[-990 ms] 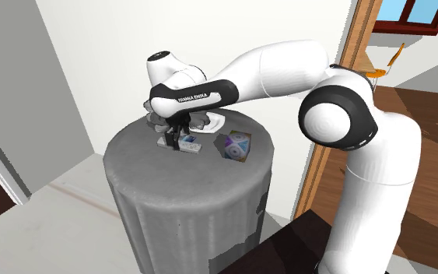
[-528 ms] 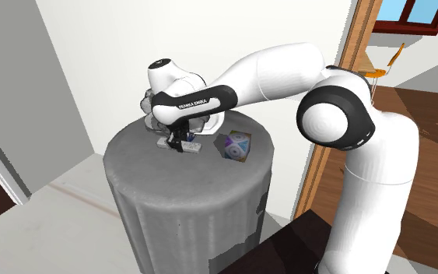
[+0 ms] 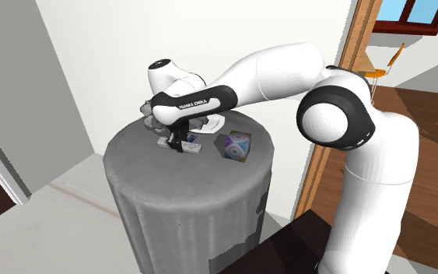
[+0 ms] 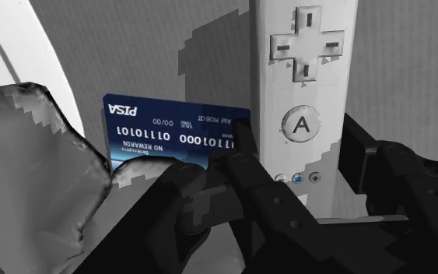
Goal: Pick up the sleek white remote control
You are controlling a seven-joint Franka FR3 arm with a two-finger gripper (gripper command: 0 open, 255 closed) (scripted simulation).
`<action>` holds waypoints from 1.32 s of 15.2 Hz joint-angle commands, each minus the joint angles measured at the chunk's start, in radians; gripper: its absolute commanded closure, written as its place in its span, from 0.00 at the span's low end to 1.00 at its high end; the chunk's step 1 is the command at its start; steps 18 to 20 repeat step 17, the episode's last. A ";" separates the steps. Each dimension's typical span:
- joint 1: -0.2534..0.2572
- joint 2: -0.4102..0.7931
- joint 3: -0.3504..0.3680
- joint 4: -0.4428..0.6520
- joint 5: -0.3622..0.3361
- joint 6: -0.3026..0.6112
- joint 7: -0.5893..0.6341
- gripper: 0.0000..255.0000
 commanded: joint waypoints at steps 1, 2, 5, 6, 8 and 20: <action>-0.001 0.001 -0.001 0.011 0.001 -0.011 -0.004 1.00; -0.001 -0.002 0.000 0.021 0.003 -0.023 -0.007 1.00; 0.000 -0.008 0.001 0.053 0.007 -0.060 -0.015 1.00; 0.000 -0.010 0.001 0.064 0.009 -0.073 -0.018 1.00; 0.001 -0.012 0.002 0.087 0.011 -0.098 -0.023 1.00; 0.004 -0.014 0.004 0.180 0.017 -0.191 -0.041 1.00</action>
